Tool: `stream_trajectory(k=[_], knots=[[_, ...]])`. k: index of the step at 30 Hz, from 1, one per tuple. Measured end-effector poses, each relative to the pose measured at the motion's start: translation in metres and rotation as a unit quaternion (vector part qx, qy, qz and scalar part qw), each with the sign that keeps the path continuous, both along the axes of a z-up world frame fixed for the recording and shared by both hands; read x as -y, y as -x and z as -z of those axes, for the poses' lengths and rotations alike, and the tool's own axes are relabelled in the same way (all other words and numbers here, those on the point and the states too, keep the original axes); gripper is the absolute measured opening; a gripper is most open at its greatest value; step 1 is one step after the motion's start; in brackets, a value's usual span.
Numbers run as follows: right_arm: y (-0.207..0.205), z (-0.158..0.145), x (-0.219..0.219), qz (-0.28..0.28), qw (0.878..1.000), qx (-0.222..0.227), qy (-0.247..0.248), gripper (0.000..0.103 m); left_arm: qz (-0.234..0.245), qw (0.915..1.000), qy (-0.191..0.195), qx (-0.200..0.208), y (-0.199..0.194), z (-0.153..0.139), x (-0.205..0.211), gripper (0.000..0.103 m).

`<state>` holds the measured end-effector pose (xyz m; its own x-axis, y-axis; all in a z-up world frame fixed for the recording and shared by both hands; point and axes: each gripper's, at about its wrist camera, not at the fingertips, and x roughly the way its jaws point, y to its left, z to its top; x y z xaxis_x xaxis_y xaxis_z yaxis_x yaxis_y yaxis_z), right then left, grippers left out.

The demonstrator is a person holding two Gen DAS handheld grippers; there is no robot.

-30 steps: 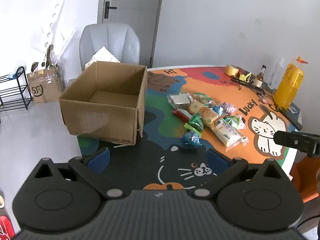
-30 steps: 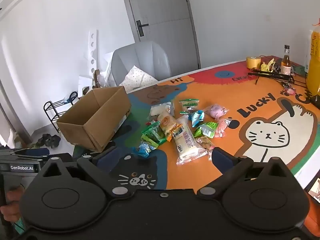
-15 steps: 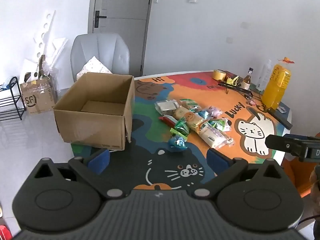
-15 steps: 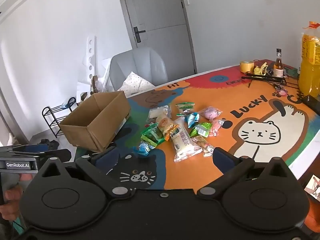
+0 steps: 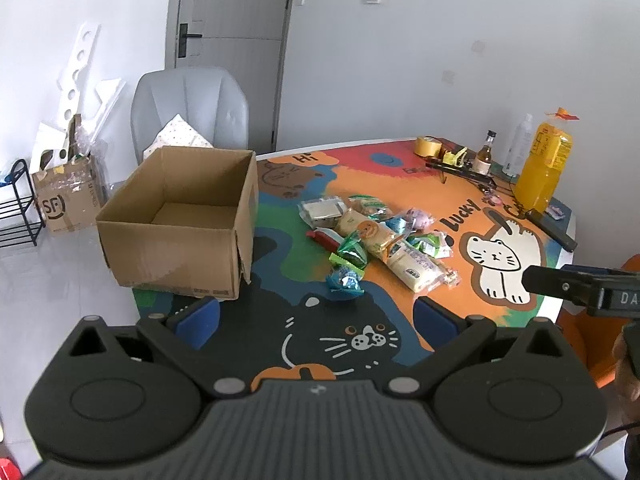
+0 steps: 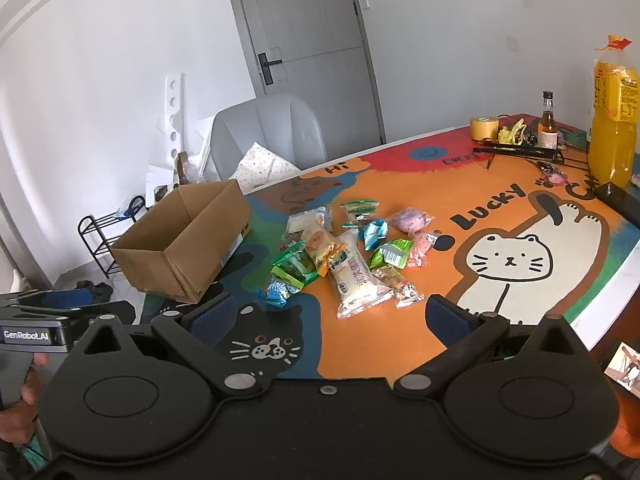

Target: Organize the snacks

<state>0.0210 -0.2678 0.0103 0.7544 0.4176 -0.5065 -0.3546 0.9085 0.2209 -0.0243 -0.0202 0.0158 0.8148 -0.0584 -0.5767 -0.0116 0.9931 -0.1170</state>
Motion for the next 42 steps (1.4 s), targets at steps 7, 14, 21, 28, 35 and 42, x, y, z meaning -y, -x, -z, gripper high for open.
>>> stream_trajectory(k=[7, 14, 21, 28, 35, 42], knots=[[0.0018, 0.0012, -0.0017, -0.002, 1.000, -0.001, 0.005, 0.103, 0.005, 1.0000, 0.000, -0.002, -0.0007, 0.0005, 0.0013, 0.103], [0.0021, 0.0007, -0.0021, 0.000, 1.000, 0.002, 0.008, 0.103, 0.005, 1.0000, 0.001, -0.003, 0.0006, 0.0005, 0.0017, 0.103], [0.0027, -0.0005, -0.0027, 0.000, 1.000, 0.004, 0.012, 0.103, 0.006, 1.0000, 0.000, -0.002, 0.0003, 0.0002, 0.0017, 0.103], [0.0027, -0.0008, -0.0024, 0.001, 1.000, 0.005, 0.013, 0.103, 0.007, 1.0000, 0.001, -0.002, 0.0002, -0.0002, 0.0015, 0.103], [0.0030, -0.0003, -0.0026, 0.001, 1.000, 0.005, 0.013, 0.103, 0.007, 1.0000, 0.001, -0.002, 0.0003, -0.0005, 0.0016, 0.103], [0.0035, -0.0006, -0.0022, 0.000, 1.000, 0.004, 0.013, 0.103, 0.007, 1.0000, 0.001, -0.001, 0.0002, -0.0004, 0.0016, 0.103]])
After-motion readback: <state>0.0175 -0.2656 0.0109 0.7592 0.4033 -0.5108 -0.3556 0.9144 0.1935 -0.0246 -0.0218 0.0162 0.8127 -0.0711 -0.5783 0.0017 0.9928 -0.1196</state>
